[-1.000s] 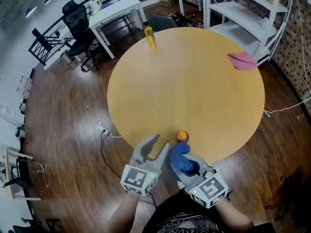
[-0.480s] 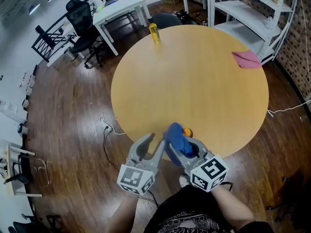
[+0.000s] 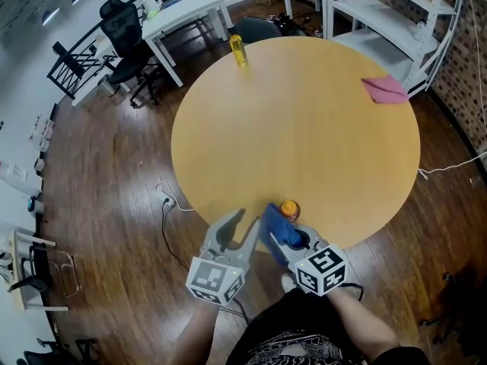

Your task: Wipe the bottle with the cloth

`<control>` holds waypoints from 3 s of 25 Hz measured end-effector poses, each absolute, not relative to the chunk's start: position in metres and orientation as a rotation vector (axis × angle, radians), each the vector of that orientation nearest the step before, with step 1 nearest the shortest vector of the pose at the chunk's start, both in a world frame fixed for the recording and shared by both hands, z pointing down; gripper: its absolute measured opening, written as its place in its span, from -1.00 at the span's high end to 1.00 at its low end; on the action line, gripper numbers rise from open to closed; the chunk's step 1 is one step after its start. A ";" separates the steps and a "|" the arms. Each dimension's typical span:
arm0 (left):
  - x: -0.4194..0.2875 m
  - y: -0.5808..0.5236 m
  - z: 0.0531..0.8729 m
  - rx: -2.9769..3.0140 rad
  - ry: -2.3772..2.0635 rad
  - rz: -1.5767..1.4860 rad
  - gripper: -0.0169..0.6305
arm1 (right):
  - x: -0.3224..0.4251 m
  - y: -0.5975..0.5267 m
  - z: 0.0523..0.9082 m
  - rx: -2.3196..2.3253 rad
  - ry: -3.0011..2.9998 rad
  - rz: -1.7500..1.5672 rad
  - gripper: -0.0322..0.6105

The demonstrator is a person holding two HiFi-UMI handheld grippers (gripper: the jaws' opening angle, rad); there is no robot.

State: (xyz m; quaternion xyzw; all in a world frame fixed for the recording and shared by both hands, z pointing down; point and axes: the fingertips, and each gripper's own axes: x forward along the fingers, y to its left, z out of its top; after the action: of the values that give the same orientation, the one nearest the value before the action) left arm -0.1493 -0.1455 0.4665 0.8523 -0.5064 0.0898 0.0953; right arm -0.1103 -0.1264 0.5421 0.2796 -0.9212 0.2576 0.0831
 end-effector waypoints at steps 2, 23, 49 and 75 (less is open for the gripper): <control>-0.145 -0.146 0.467 2.536 -1.486 0.274 0.50 | -0.109 -0.127 0.550 0.839 -2.720 0.800 0.64; -0.103 -0.159 0.480 2.631 -1.275 0.337 0.50 | -0.101 -0.100 0.543 0.713 -2.662 0.806 0.64; -0.059 -0.172 0.502 2.695 -1.148 0.401 0.42 | 0.015 -0.110 0.496 1.032 -2.701 0.835 0.64; -0.046 -0.154 0.392 2.722 -1.106 0.286 0.48 | -0.012 -0.183 0.543 0.971 -2.724 2.227 0.65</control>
State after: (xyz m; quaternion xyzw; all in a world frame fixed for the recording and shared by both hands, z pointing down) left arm -0.0461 -0.1541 0.3921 0.9180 -0.3729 0.0963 0.0948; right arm -0.0124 -0.1833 0.5433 0.2574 -0.7224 0.5904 -0.2515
